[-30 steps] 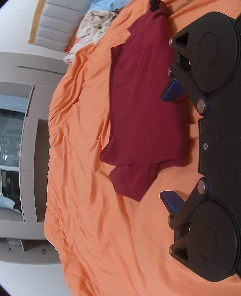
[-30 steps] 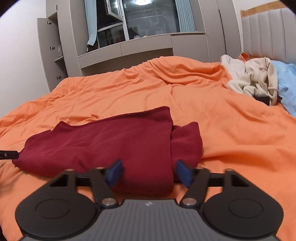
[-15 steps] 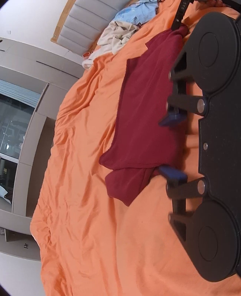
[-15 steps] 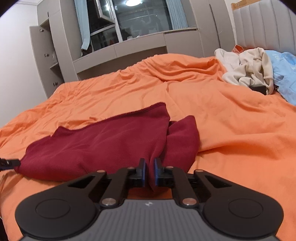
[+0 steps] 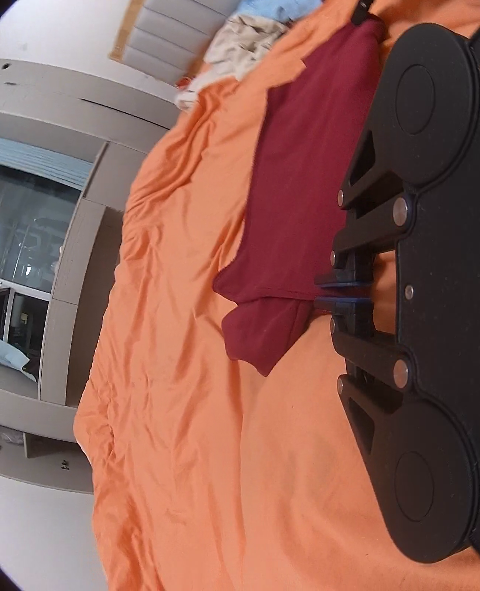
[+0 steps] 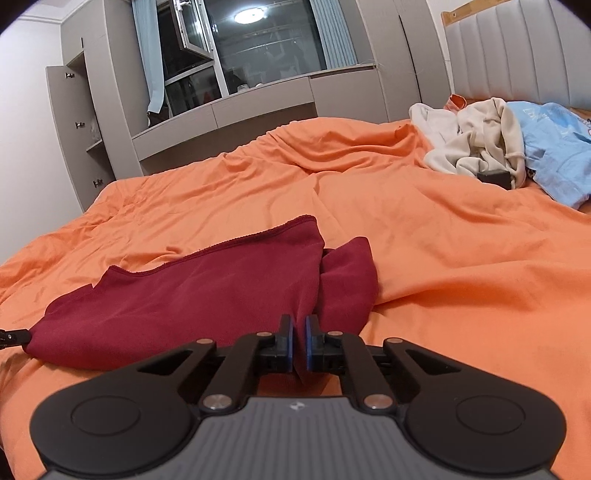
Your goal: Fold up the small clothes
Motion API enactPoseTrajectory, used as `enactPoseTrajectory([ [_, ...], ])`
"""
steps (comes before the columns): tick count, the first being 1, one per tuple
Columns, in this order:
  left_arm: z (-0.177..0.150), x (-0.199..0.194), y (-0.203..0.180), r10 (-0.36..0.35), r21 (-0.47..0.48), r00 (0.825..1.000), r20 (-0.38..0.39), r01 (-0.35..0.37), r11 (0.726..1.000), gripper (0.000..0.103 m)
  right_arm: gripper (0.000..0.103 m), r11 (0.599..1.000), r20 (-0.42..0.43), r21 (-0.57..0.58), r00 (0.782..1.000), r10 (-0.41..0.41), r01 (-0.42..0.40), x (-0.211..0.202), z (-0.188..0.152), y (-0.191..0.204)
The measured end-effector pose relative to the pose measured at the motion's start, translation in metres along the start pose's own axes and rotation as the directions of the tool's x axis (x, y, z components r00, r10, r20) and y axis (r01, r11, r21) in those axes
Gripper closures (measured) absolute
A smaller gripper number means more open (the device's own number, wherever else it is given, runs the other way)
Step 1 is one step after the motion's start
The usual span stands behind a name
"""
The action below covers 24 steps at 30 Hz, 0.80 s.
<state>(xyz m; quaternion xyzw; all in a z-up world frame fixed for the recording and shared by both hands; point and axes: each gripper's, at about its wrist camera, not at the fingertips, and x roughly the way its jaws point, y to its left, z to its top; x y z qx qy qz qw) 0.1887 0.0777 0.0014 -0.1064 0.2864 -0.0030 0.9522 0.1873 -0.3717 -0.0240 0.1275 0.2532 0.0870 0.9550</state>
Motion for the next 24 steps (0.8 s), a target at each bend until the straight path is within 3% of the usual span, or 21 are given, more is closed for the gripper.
enactPoseTrajectory([
  [6,-0.0021,-0.0002,0.0017,0.001,-0.002,1.0,-0.003,-0.001,1.0,0.098,0.093,1.0,-0.014,-0.013,1.0,-0.008,0.008,0.0028,-0.0016,0.0009],
  [12,-0.0027,-0.0011,0.0048,-0.003,-0.021,1.0,-0.008,0.003,1.0,0.09,0.086,1.0,-0.013,-0.015,1.0,-0.019,0.019,0.0038,-0.0018,0.0009],
  [16,-0.0018,-0.0002,0.0064,-0.001,-0.034,1.0,-0.009,0.001,0.999,0.083,0.073,0.999,-0.001,-0.023,0.999,-0.032,0.032,0.0033,-0.0017,0.0022],
  [18,-0.0015,-0.0006,0.0063,-0.002,-0.04,1.0,-0.008,0.002,0.999,0.07,0.065,0.999,0.006,-0.025,0.999,-0.038,0.038,0.0023,-0.0015,0.0025],
  [20,-0.0012,-0.0023,0.0066,-0.005,-0.046,1.0,0.002,0.005,0.999,0.05,0.048,0.999,0.017,-0.026,0.999,-0.036,0.037,0.0007,-0.001,0.0027],
  [24,-0.0004,-0.0062,0.0052,-0.005,-0.05,1.0,0.024,0.006,0.999,0.031,0.031,0.999,0.027,-0.039,0.999,-0.035,0.036,-0.0005,-0.0009,0.0047],
])
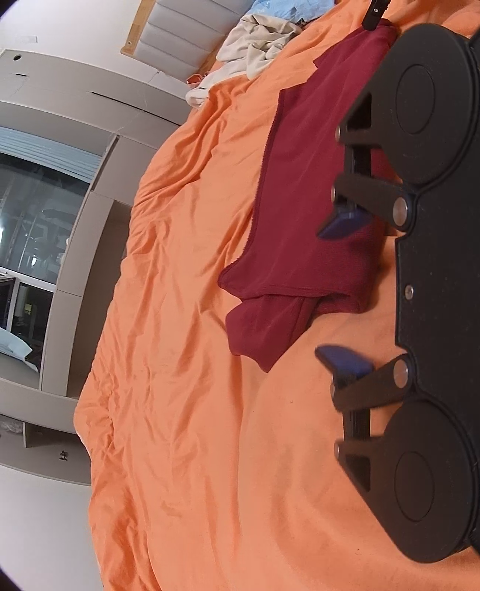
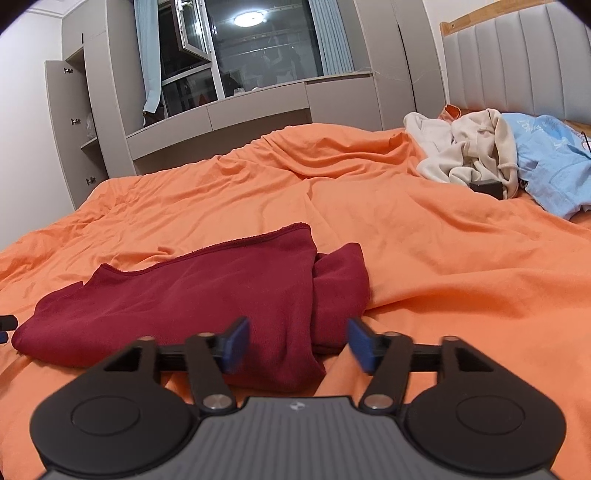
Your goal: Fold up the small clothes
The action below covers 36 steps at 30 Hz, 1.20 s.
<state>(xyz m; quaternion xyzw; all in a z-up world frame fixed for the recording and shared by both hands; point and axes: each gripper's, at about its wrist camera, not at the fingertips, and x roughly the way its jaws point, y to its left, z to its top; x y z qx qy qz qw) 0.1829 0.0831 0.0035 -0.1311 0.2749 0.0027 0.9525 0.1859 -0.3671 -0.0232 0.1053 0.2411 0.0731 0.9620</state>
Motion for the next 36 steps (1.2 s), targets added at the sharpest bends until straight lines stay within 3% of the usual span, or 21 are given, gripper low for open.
enactPoseTrajectory([
  [5,-0.003,-0.002,-0.002,-0.018,-0.002,1.0,0.009,0.018,1.0,0.006,0.006,1.0,0.014,-0.029,1.0,-0.004,0.004,0.0,0.0,0.005],
  [7,-0.003,-0.003,-0.003,-0.022,-0.004,1.0,0.012,0.022,1.0,0.003,0.001,0.999,0.015,-0.042,1.0,-0.004,0.005,0.0,0.0,0.008],
  [16,-0.005,-0.002,-0.006,-0.028,-0.007,1.0,-0.005,0.028,1.0,0.001,0.0,0.996,0.013,-0.092,1.0,-0.017,0.018,0.004,-0.002,0.015],
  [22,-0.005,-0.003,-0.002,-0.125,-0.062,0.992,-0.016,0.124,0.99,0.001,0.0,0.993,0.018,-0.119,1.0,0.005,-0.003,0.007,0.004,0.021],
  [27,-0.007,-0.001,0.006,-0.231,-0.174,0.973,-0.026,0.223,0.959,0.001,0.0,0.989,0.003,-0.14,0.998,0.057,-0.056,0.021,0.021,0.03],
  [32,-0.011,0.001,0.008,-0.297,-0.22,0.954,-0.048,0.28,0.935,0.001,0.0,0.975,-0.034,-0.195,0.995,0.098,-0.103,0.049,0.039,0.051],
  [36,-0.019,0.002,0.008,-0.383,-0.26,0.921,-0.072,0.353,0.899,0.001,0.0,0.96,-0.065,-0.246,0.99,0.124,-0.136,0.073,0.047,0.075],
])
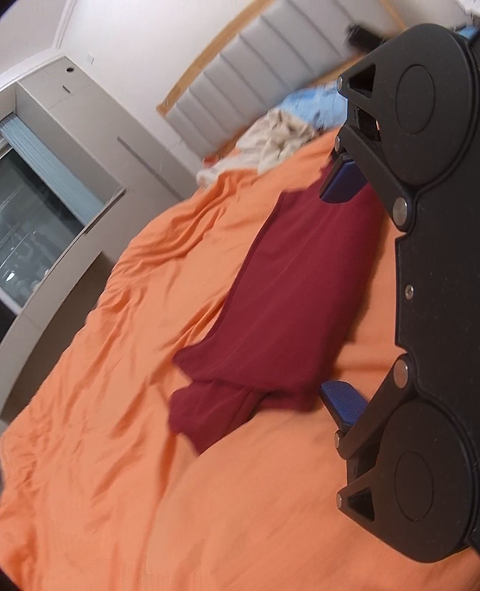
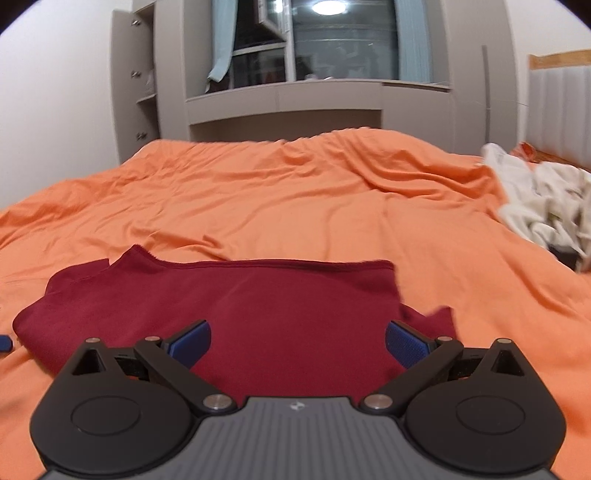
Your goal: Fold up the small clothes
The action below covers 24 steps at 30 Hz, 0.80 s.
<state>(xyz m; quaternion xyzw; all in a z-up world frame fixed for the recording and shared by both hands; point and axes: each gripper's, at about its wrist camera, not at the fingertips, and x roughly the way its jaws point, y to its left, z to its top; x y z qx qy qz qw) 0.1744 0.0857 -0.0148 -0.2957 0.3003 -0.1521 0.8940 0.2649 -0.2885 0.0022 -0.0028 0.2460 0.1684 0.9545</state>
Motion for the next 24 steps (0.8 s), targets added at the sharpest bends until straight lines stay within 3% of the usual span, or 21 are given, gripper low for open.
enactPoseTrajectory([
  [3,-0.005,0.004,-0.001,-0.037,-0.012,0.999,-0.021,0.037,0.999,0.001,0.0,0.998,-0.013,-0.057,1.0,0.024,-0.025,0.018,0.004,0.019],
  [12,-0.004,0.026,0.0,0.039,-0.025,0.999,-0.027,-0.04,0.999,0.001,0.0,0.976,-0.039,-0.212,0.999,0.035,-0.042,0.039,-0.012,0.063],
  [19,0.007,0.048,-0.01,0.137,0.012,0.991,0.005,-0.137,0.991,0.001,0.0,0.983,-0.051,-0.176,0.997,0.051,-0.059,0.042,-0.022,0.058],
  [24,0.011,0.061,-0.02,0.135,0.051,0.99,0.028,-0.136,0.989,0.001,0.0,0.984,-0.053,-0.168,0.997,0.052,-0.061,0.041,-0.024,0.055],
])
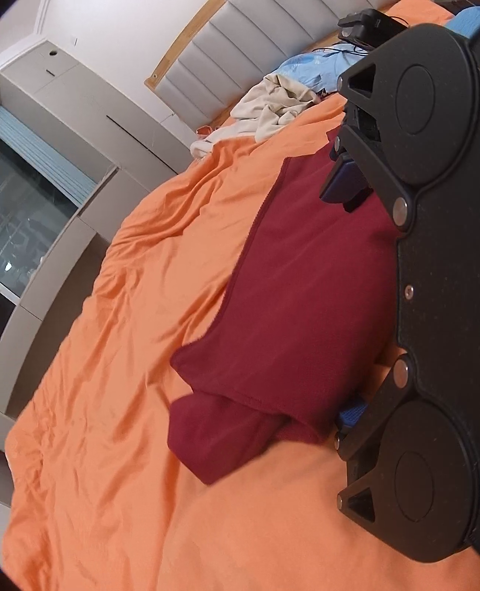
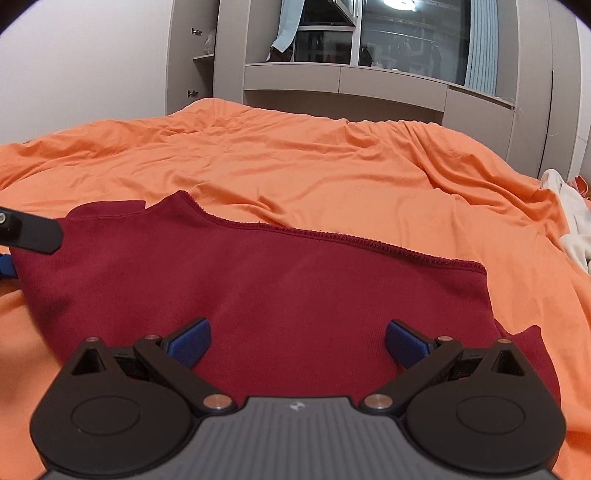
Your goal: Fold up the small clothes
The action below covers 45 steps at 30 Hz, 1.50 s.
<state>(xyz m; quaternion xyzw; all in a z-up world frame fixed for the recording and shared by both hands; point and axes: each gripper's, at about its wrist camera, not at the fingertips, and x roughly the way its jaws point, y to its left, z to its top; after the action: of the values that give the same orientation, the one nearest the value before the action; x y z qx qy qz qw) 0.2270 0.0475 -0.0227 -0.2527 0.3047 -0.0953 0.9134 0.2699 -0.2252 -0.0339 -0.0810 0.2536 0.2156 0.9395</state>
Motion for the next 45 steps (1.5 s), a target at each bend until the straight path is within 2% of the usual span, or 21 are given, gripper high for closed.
enactPoseTrajectory([
  [5,0.001,0.008,-0.004,0.008,0.025,1.0,0.024,-0.008,1.0,0.001,0.0,1.0,0.006,-0.006,1.0,-0.008,0.008,0.0,-0.002,0.002],
  [10,0.002,0.022,0.008,0.054,-0.065,0.998,0.019,-0.053,0.996,0.001,0.0,1.0,0.017,-0.016,1.0,-0.024,0.024,0.0,-0.005,0.006],
  [23,-0.007,0.012,0.016,0.026,-0.06,0.997,0.079,-0.022,0.998,0.001,0.0,0.998,0.026,-0.045,0.999,-0.044,0.046,0.0,-0.009,0.01],
  [37,-0.008,0.014,0.016,0.033,-0.043,0.997,0.075,-0.029,0.999,0.001,0.0,0.997,0.03,-0.056,0.998,-0.052,0.054,0.0,-0.01,0.012],
  [42,-0.007,0.009,0.018,0.011,-0.082,0.994,0.105,-0.002,0.997,0.001,0.0,0.997,0.031,-0.058,0.998,-0.054,0.056,0.0,-0.01,0.013],
  [45,-0.004,0.006,0.022,-0.002,-0.143,0.99,0.144,0.022,0.989,0.001,0.0,0.997,0.031,-0.059,0.998,-0.055,0.056,0.0,-0.009,0.013],
])
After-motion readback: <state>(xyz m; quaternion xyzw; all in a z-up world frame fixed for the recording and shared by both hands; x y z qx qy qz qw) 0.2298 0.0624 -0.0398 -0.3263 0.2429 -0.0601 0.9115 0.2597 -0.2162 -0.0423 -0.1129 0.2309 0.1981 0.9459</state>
